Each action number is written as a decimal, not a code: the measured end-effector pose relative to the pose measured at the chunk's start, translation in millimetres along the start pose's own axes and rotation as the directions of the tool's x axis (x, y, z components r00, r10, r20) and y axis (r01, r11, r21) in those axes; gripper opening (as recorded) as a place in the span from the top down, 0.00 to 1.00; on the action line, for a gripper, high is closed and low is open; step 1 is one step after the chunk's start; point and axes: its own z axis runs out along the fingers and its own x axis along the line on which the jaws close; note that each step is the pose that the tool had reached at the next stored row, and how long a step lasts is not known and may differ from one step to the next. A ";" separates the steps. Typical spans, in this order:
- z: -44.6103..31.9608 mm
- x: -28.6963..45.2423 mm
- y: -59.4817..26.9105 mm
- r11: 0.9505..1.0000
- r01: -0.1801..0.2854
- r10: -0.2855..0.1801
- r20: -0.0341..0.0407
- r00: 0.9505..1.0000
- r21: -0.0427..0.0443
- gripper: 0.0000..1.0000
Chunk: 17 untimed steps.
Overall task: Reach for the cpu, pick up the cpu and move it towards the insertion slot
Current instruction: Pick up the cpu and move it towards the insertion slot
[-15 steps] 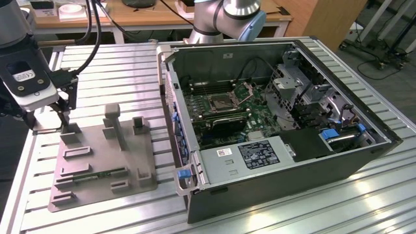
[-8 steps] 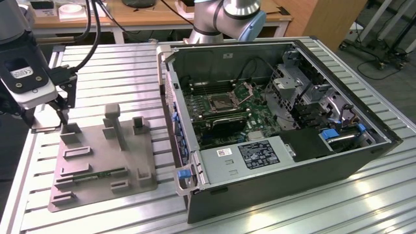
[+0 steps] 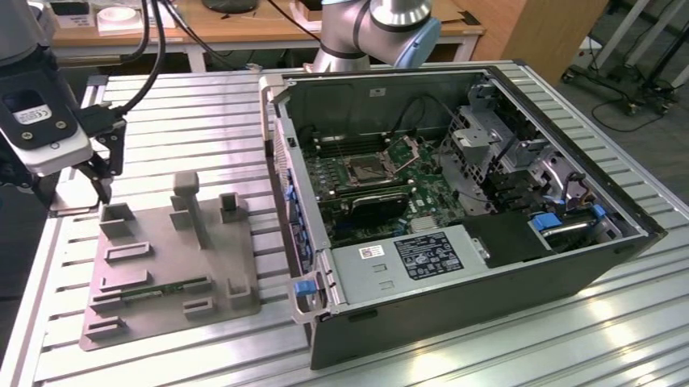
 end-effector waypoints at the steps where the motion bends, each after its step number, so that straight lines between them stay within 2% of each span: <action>1: -0.6 0.0 0.0 1.000 0.000 0.000 0.000 1.000 0.000 0.45; 17: -11.7 0.4 0.3 1.000 0.000 0.000 0.000 1.000 0.000 0.45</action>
